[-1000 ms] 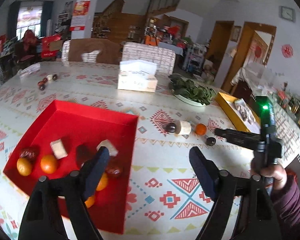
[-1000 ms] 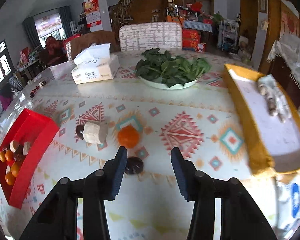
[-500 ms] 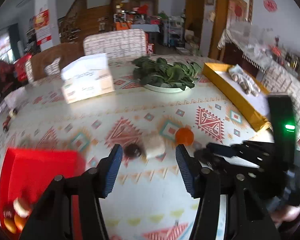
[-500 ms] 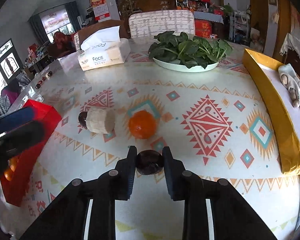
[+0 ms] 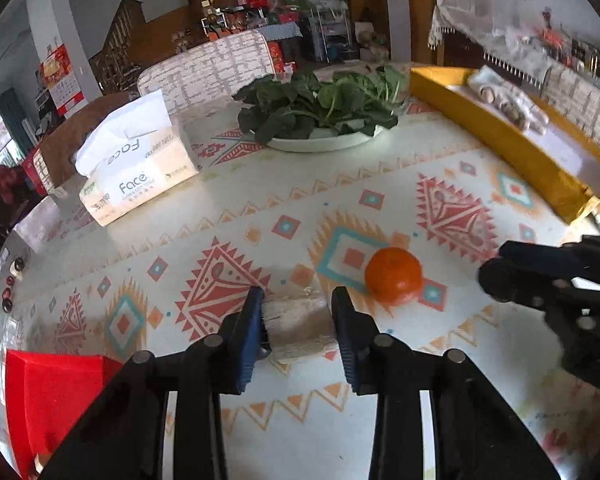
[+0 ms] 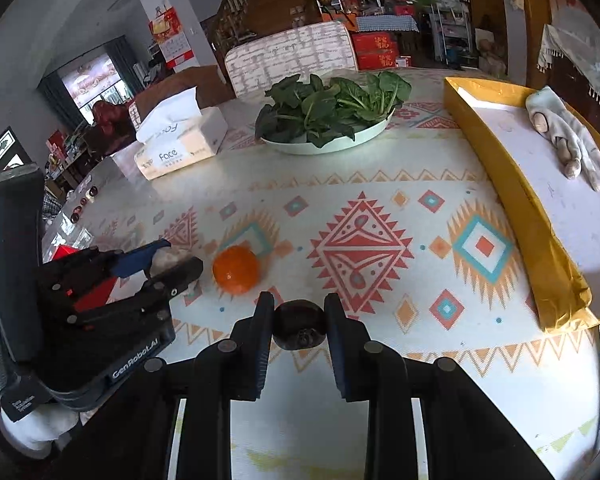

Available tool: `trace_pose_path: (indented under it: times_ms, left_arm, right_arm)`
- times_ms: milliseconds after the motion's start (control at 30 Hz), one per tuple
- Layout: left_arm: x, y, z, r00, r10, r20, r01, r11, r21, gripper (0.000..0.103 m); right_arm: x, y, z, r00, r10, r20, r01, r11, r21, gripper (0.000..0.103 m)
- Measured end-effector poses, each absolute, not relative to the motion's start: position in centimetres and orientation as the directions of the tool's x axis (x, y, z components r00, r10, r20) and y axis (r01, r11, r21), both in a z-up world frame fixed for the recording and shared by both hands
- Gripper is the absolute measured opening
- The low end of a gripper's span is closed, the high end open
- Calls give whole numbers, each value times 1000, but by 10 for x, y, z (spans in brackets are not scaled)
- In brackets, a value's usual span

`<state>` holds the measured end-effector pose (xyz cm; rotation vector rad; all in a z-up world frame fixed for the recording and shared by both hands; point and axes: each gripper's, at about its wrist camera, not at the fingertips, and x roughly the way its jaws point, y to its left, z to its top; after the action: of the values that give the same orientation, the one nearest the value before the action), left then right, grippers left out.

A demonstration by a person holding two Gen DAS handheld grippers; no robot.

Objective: Organize fruits
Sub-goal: 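Grasp a beige cube with the left tool while the right tool grasps a dark round fruit, then drop the beige cube into the red tray with the left tool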

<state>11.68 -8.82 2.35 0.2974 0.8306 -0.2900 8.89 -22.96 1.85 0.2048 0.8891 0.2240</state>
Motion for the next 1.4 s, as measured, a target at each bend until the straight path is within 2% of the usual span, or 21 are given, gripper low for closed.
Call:
trace_pose_path:
  times_ms: [300, 500, 633, 767, 900, 1133, 1400]
  left_arm:
    - [63, -61, 68, 680, -212, -702, 328, 944, 33, 34]
    - [9, 4, 104, 743, -207, -636, 233, 971, -44, 34]
    - [-13, 60, 116, 769, -178, -614, 159, 983, -86, 34]
    - [-14, 111, 110, 771, -91, -631, 78, 996, -49, 34]
    - [-1, 149, 96, 753, -23, -658, 13, 1000, -20, 34]
    - [26, 199, 69, 706, 22, -707, -59, 998, -28, 34]
    - [40, 214, 50, 680, 13, -733, -83, 995, -60, 35]
  right_arm:
    - [85, -230, 23, 638, 286, -715, -123, 954, 272, 28]
    - [77, -215, 27, 654, 290, -699, -165, 956, 242, 28]
    - [71, -197, 35, 640, 344, -687, -198, 938, 285, 28]
    - [64, -161, 52, 588, 469, -659, -274, 882, 384, 28]
    - [57, -93, 62, 523, 521, -675, -387, 850, 356, 28]
    - [55, 14, 51, 441, 521, -731, -511, 815, 272, 28]
    - [76, 73, 33, 417, 465, -781, -527, 824, 209, 28]
